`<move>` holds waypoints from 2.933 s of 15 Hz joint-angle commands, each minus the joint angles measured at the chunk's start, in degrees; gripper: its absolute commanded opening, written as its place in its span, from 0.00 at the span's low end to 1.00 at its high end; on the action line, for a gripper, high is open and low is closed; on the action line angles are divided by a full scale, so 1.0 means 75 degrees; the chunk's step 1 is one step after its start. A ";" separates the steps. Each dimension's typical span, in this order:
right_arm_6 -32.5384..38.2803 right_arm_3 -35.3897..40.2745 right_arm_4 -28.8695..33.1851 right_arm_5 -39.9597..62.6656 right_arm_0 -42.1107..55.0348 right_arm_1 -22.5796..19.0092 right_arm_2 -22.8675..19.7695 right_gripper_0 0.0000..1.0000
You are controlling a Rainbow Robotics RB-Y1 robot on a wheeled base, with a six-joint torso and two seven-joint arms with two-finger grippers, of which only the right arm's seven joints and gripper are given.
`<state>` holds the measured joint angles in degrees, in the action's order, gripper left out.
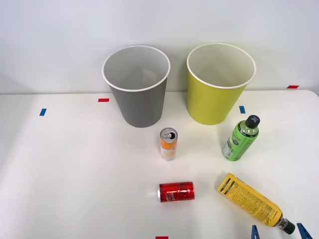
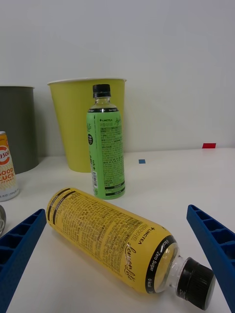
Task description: Put cans in the gray bin, plastic bottles in the light green bin
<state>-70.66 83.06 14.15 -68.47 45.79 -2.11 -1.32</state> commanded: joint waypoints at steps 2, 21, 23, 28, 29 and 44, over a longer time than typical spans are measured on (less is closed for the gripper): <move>0.0000 0.0000 0.0000 0.0000 0.0000 0.0000 0.0000 1.00; -0.0188 0.1711 0.0000 0.1477 0.0410 -0.1113 0.0645 1.00; -0.0129 0.3094 -0.0047 0.3024 0.0797 -0.1652 0.0973 1.00; -0.0129 0.6258 -0.0164 0.7242 0.1301 -0.3164 0.1523 1.00; -0.0129 0.6832 -0.0176 0.8274 0.1277 -0.3609 0.1641 1.00; -0.0434 0.8766 -0.2672 1.5282 -0.1980 -0.6586 0.2367 1.00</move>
<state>-73.24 148.23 -5.53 43.30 32.60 -50.88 16.41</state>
